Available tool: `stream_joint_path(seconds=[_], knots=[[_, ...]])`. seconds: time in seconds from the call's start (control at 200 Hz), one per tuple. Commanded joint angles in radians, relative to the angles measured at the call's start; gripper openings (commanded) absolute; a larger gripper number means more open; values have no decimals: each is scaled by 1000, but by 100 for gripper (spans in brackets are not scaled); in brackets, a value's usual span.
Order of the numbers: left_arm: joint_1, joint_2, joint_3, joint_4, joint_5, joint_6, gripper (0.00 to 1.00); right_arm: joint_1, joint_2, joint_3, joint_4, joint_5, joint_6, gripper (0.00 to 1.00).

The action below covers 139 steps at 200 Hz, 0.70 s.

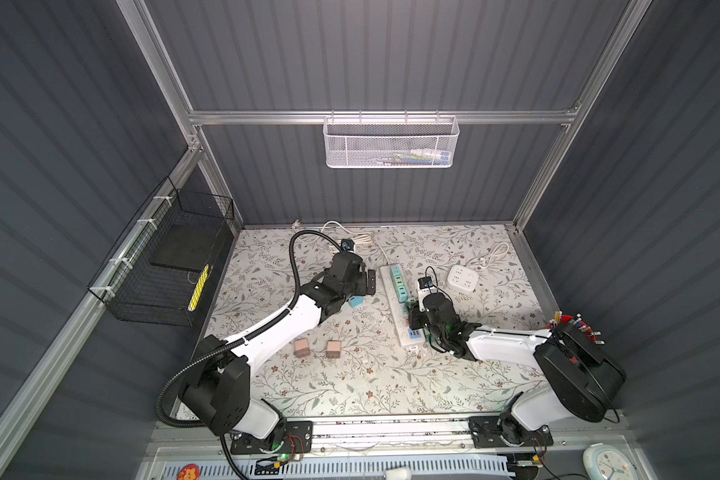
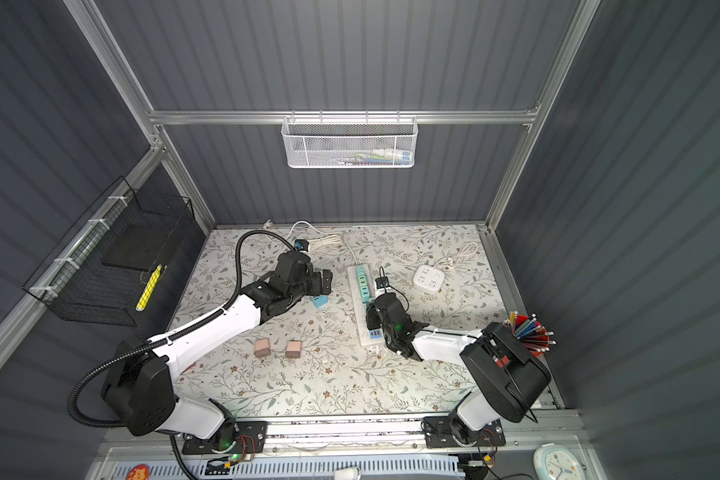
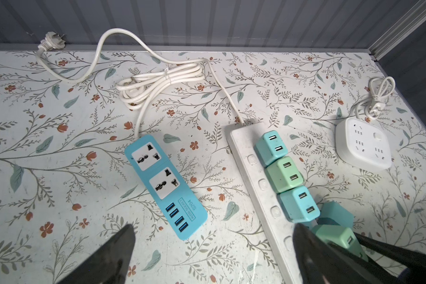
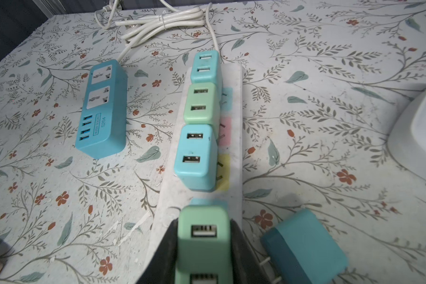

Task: Insert the plug
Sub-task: 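Open the left gripper and withdraw while right gripper carries adapter over strip, then lower the mint adapter with the right gripper into the fourth socket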

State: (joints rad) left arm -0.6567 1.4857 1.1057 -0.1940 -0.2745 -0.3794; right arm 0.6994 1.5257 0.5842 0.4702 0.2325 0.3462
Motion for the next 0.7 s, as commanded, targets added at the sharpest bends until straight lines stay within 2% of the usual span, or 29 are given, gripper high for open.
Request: stream_joint_path(seconds=[0.0, 0.145, 0.345, 0.69], knots=[[-1, -26, 1, 20, 27, -12, 100, 5, 35, -6, 34, 9, 7, 22], [-1, -20, 2, 24, 40, -13, 100, 10, 48, -6, 36, 19, 10, 23], [-1, -29, -6, 35, 54, -16, 100, 46, 66, 21, -23, 124, 13, 23], [-1, -34, -6, 33, 51, -16, 100, 96, 83, 84, -154, 213, 20, 23]])
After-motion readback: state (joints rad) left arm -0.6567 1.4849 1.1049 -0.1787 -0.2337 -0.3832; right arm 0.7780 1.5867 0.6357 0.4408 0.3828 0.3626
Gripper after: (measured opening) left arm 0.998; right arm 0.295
